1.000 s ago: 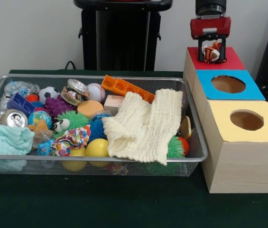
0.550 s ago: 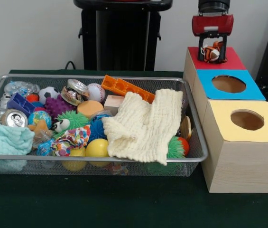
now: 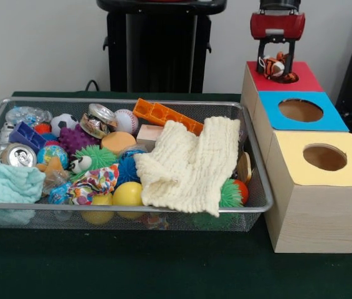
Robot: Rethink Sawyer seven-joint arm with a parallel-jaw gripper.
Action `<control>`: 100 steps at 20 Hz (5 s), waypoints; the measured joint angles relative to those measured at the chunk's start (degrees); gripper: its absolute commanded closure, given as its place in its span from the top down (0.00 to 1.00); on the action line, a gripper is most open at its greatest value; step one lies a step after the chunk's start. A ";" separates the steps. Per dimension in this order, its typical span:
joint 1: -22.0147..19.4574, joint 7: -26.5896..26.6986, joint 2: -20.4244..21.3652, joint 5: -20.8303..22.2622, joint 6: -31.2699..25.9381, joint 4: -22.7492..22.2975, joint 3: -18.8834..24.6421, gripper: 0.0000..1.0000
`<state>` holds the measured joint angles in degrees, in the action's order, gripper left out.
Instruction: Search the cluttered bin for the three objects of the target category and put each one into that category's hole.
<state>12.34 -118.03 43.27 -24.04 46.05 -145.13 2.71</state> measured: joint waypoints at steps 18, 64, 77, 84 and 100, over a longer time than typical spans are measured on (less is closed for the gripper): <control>1.20 -0.01 0.48 0.01 -0.57 -0.28 -1.64 1.00; 5.85 -0.01 4.87 -4.70 -5.24 -0.03 -1.59 1.00; 6.23 -0.01 5.31 -5.23 -5.25 -0.03 -1.60 0.00; 7.18 -0.01 5.31 -6.46 -5.25 -0.03 -1.70 0.00; 7.78 -0.01 4.52 -6.95 -5.25 0.02 -1.75 0.00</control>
<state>20.12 -118.04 47.79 -30.99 40.79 -145.12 0.96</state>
